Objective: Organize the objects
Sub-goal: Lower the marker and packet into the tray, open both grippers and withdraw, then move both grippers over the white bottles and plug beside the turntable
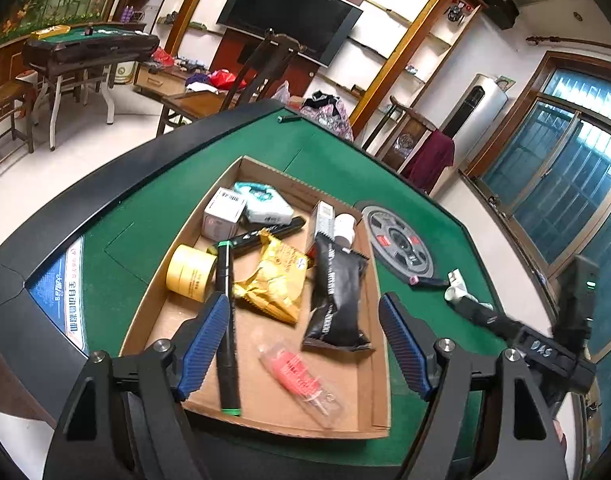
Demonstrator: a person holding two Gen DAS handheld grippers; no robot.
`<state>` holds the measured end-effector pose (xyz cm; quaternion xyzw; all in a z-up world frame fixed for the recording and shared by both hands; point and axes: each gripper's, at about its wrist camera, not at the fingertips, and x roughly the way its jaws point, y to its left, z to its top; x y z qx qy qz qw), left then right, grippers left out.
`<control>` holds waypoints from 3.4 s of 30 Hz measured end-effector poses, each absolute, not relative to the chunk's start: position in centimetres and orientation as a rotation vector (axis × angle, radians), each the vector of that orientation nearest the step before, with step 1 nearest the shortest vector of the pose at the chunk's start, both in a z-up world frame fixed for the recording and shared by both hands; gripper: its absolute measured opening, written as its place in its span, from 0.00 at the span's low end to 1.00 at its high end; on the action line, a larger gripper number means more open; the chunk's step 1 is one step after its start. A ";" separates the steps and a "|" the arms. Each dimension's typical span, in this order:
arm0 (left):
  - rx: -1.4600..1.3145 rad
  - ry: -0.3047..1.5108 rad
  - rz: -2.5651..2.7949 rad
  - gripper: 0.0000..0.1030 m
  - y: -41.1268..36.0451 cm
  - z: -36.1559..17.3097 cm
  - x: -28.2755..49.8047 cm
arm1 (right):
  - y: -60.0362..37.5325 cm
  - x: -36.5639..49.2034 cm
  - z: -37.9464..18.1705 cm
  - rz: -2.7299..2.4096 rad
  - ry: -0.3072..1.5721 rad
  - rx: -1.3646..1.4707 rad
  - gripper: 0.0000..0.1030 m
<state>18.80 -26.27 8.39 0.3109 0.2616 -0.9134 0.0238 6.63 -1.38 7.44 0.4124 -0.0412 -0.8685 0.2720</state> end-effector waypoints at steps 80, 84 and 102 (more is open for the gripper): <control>1.129 0.699 -2.908 0.81 -16.5 10.9 5.9 | 14.8 -0.7 8.5 -2.657 -0.344 1.039 1.00; 1.210 0.516 -2.995 0.80 -9.7 11.0 1.4 | 21.1 -2.7 9.0 -2.799 -0.475 1.006 1.00; 1.568 -0.587 -3.101 0.43 2.2 1.8 -8.6 | 27.0 -6.4 4.2 -2.709 -0.795 1.179 1.00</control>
